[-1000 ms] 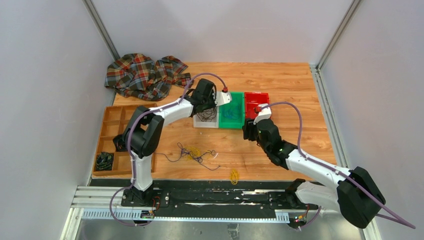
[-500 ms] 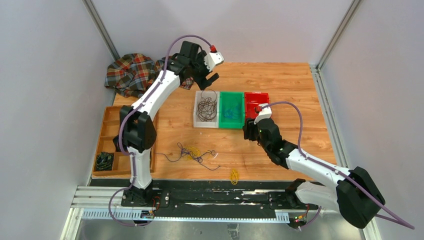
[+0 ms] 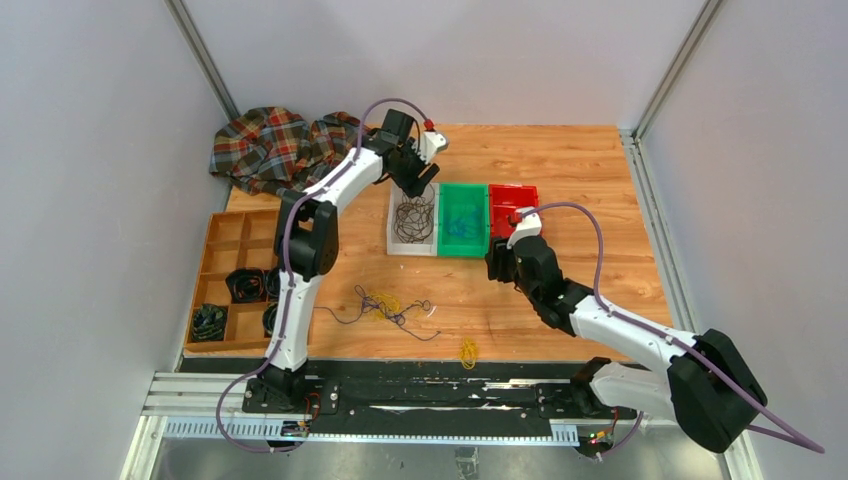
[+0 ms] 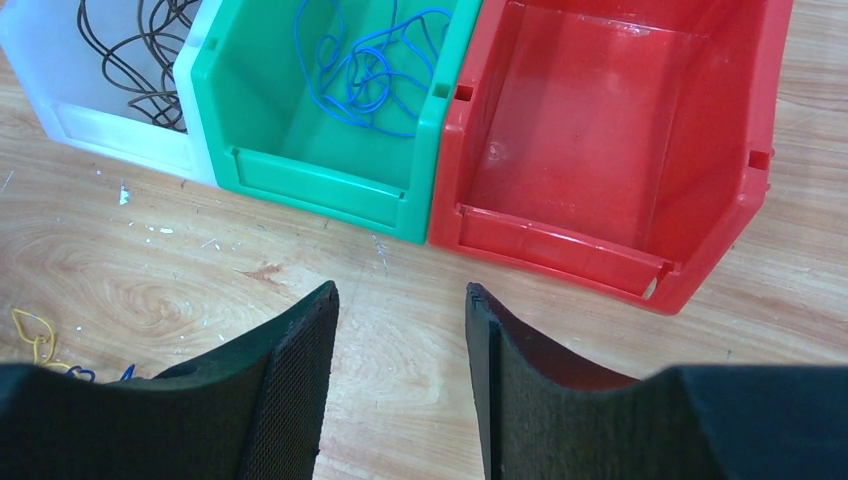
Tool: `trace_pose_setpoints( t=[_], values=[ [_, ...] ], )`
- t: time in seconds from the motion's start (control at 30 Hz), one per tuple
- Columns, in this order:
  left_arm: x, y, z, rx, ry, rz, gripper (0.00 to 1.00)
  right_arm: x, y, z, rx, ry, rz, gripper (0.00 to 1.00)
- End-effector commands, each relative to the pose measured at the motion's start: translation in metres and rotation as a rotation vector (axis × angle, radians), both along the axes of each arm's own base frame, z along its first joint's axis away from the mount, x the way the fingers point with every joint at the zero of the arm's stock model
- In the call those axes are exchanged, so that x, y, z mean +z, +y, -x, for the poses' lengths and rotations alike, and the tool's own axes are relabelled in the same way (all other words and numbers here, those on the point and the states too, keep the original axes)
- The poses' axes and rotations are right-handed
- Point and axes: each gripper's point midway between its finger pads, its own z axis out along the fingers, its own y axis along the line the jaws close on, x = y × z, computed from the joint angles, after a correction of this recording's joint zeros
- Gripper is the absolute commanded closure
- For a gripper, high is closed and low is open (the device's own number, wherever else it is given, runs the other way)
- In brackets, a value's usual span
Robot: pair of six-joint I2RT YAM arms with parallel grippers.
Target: Untangle the cables
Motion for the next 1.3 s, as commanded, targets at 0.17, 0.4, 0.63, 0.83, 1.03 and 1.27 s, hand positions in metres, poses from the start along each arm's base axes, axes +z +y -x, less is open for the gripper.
trace_pose_setpoints(
  t=[0.17,0.4,0.63,0.83,1.03,1.27],
  values=[
    [0.056,-0.001,-0.023,0.072,-0.077,0.191,0.4,-0.001,0.003,-0.003,0.01,0.006,-0.022,0.51],
    [0.06,-0.002,-0.016,0.063,-0.004,0.299,0.59,-0.002,0.003,-0.003,0.013,0.008,-0.021,0.53],
    [0.064,-0.004,-0.012,0.056,-0.005,0.327,0.68,-0.004,0.003,-0.001,0.018,0.014,-0.022,0.56],
    [0.065,0.002,-0.018,0.09,-0.05,0.312,0.89,-0.004,0.002,0.0,0.017,0.014,-0.02,0.59],
    [0.085,0.004,-0.021,0.101,-0.123,0.33,0.99,-0.003,0.001,0.0,0.016,0.01,-0.018,0.61],
    [0.096,0.003,0.008,0.037,-0.113,0.345,0.99,-0.006,0.002,0.0,0.015,0.019,-0.016,0.62]
  ],
)
